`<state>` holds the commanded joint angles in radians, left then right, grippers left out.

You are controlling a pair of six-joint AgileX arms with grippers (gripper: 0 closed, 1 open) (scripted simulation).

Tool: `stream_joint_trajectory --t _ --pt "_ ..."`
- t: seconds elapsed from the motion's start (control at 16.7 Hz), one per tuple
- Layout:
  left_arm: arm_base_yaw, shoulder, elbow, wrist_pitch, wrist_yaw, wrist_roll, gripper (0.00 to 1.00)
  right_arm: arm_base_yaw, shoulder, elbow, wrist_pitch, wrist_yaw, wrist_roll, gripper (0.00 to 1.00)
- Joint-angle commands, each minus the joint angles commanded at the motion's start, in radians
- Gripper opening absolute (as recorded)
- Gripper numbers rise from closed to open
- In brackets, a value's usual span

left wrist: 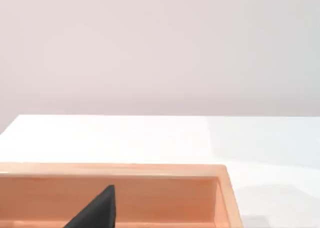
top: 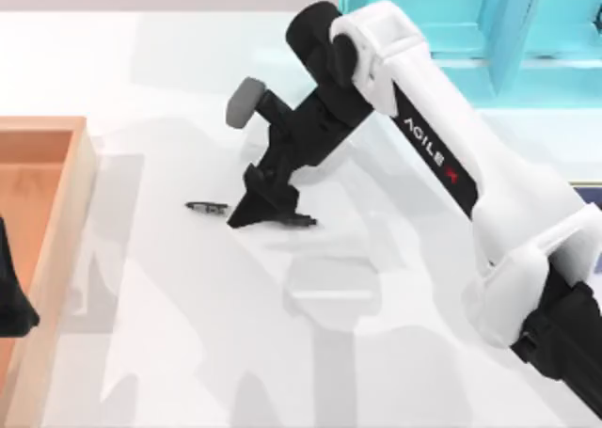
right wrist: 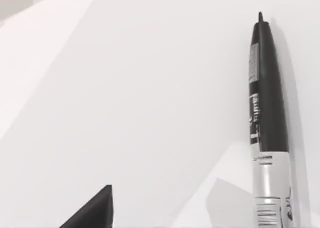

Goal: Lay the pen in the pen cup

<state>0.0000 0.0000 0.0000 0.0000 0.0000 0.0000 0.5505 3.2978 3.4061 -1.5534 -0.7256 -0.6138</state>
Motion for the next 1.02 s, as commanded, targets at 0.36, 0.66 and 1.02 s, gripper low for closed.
stream_joint_trajectory --t 0.36,0.66,1.02 --pt "0.000 0.000 0.000 0.000 0.000 0.000 1.00 0.000 0.003 0.004 -0.001 0.000 -0.001 0.85" --pt "0.000 0.000 0.000 0.000 0.000 0.000 1.00 0.000 0.003 0.004 -0.001 0.000 -0.001 0.47" --pt "0.000 0.000 0.000 0.000 0.000 0.000 1.00 0.000 0.003 0.004 -0.001 0.000 -0.001 0.02"
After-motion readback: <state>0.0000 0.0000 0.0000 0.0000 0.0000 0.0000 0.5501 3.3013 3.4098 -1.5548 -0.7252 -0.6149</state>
